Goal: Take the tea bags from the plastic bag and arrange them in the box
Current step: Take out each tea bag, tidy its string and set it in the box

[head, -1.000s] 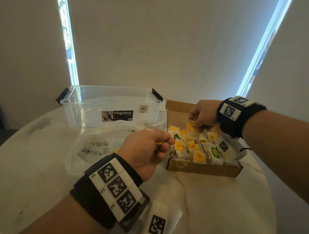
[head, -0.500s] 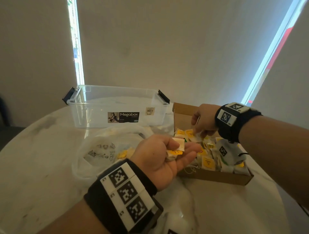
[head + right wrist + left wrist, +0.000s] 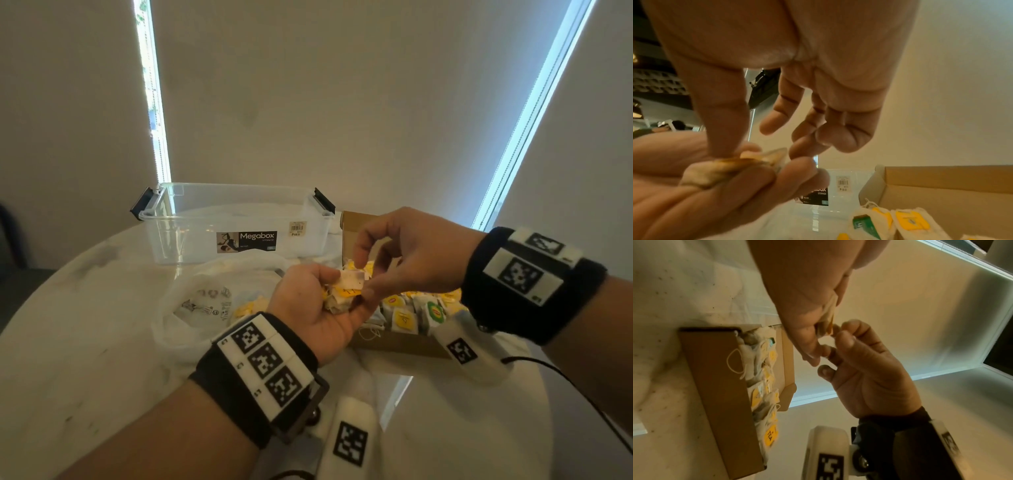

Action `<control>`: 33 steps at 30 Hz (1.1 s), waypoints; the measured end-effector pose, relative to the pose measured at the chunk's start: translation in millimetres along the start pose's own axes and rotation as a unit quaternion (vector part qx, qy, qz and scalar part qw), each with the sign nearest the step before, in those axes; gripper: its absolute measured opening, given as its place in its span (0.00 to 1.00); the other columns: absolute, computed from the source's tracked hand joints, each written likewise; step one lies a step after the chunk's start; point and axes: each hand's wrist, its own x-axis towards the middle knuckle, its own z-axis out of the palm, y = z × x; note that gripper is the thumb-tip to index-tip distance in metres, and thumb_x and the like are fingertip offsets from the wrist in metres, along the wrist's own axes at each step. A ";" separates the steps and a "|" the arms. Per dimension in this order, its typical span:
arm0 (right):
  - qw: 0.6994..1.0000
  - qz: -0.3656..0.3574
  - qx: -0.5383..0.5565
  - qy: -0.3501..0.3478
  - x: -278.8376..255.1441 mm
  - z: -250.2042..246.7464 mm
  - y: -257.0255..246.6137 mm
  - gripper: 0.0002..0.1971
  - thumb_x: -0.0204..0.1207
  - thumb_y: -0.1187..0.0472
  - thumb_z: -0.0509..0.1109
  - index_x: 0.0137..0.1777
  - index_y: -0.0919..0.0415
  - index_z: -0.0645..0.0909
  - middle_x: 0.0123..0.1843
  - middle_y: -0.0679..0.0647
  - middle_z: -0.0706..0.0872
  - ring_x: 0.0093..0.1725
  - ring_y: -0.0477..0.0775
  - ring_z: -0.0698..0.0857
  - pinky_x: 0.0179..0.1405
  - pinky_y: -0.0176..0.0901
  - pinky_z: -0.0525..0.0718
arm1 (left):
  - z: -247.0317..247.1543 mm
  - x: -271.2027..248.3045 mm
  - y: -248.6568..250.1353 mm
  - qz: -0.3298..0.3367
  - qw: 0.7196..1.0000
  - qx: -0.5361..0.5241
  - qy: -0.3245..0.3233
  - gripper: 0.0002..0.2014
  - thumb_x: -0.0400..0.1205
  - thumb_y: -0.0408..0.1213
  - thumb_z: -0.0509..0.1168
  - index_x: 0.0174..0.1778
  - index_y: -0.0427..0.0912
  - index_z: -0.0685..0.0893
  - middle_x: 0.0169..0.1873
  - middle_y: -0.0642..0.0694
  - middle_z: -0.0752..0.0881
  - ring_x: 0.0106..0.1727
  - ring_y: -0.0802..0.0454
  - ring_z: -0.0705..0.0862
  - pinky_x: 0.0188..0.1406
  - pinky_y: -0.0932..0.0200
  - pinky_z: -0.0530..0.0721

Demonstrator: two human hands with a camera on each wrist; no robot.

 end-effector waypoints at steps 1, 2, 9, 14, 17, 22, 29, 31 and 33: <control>1.000 -0.003 -0.014 -0.006 -2.2 1.5 1.4 0.15 0.62 0.50 0.87 0.46 0.39 0.87 0.42 0.42 0.91 0.41 0.42 0.90 0.50 0.49 0.91 | 1.7 -0.7 -1.5 0.001 1.000 0.005 0.000 0.25 0.78 0.29 0.54 0.71 0.24 0.74 0.52 0.25 0.87 0.48 0.34 0.90 0.58 0.45 0.89; 0.999 -0.009 -0.028 -0.016 -3.7 2.9 2.4 0.15 0.62 0.48 0.87 0.46 0.37 0.87 0.45 0.44 0.92 0.43 0.43 0.91 0.51 0.48 0.91 | 3.3 -1.3 -2.8 -0.001 1.000 0.013 -0.002 0.24 0.79 0.30 0.54 0.70 0.25 0.74 0.50 0.26 0.88 0.43 0.34 0.91 0.47 0.44 0.91; 0.998 -0.039 -0.033 0.024 -9.7 4.3 12.1 0.05 0.74 0.46 0.77 0.48 0.36 0.92 0.44 0.44 0.92 0.44 0.51 0.90 0.52 0.57 0.90 | 5.9 -3.2 -8.3 -0.013 0.999 0.045 -0.010 0.24 0.81 0.33 0.55 0.71 0.24 0.76 0.57 0.28 0.86 0.59 0.34 0.88 0.52 0.40 0.90; 0.996 -0.036 0.002 0.086 -9.9 2.1 20.0 0.02 0.77 0.56 0.78 0.44 0.47 0.91 0.36 0.42 0.92 0.36 0.41 0.90 0.47 0.40 0.88 | 5.1 -5.3 -9.3 -0.016 0.998 0.063 -0.009 0.23 0.81 0.40 0.65 0.68 0.28 0.79 0.64 0.25 0.83 0.62 0.29 0.86 0.61 0.39 0.86; 0.994 -0.029 0.024 0.100 -10.0 3.8 22.0 0.01 0.74 0.58 0.80 0.43 0.53 0.90 0.36 0.45 0.92 0.35 0.42 0.91 0.44 0.37 0.90 | 3.2 -1.4 -10.8 -0.017 0.996 0.085 -0.008 0.23 0.80 0.32 0.64 0.71 0.29 0.77 0.65 0.26 0.83 0.58 0.31 0.88 0.54 0.42 0.90; 0.990 -0.015 0.027 0.134 -8.9 9.0 23.9 0.08 0.70 0.58 0.83 0.44 0.48 0.87 0.40 0.44 0.91 0.39 0.43 0.90 0.48 0.41 0.91 | -1.4 7.5 -12.5 -0.010 0.993 0.112 0.022 0.18 0.85 0.26 0.59 0.72 0.26 0.75 0.56 0.25 0.88 0.52 0.35 0.92 0.44 0.49 0.93; 0.989 -0.027 -0.017 0.142 -13.5 17.6 13.3 0.16 0.63 0.47 0.84 0.46 0.46 0.82 0.42 0.42 0.86 0.39 0.45 0.87 0.40 0.40 0.90 | -1.8 12.8 -11.0 0.036 0.993 0.095 0.053 0.18 0.85 0.27 0.63 0.71 0.28 0.76 0.56 0.28 0.88 0.44 0.43 0.92 0.44 0.57 0.92; 0.988 -0.022 -0.069 0.133 -12.4 21.4 10.5 0.15 0.65 0.44 0.84 0.48 0.43 0.84 0.42 0.38 0.86 0.40 0.38 0.86 0.39 0.27 0.79 | -0.1 11.6 -12.2 0.047 0.992 0.105 0.048 0.19 0.85 0.28 0.64 0.72 0.29 0.77 0.53 0.30 0.89 0.42 0.45 0.92 0.41 0.58 0.92; 0.987 -0.019 -0.076 0.141 -10.1 22.5 10.5 0.07 0.72 0.47 0.80 0.48 0.43 0.88 0.40 0.36 0.88 0.40 0.34 0.86 0.41 0.25 0.76 | 2.3 10.4 -13.7 0.059 0.992 0.104 0.045 0.17 0.85 0.29 0.64 0.69 0.29 0.79 0.49 0.33 0.90 0.41 0.46 0.93 0.43 0.56 0.92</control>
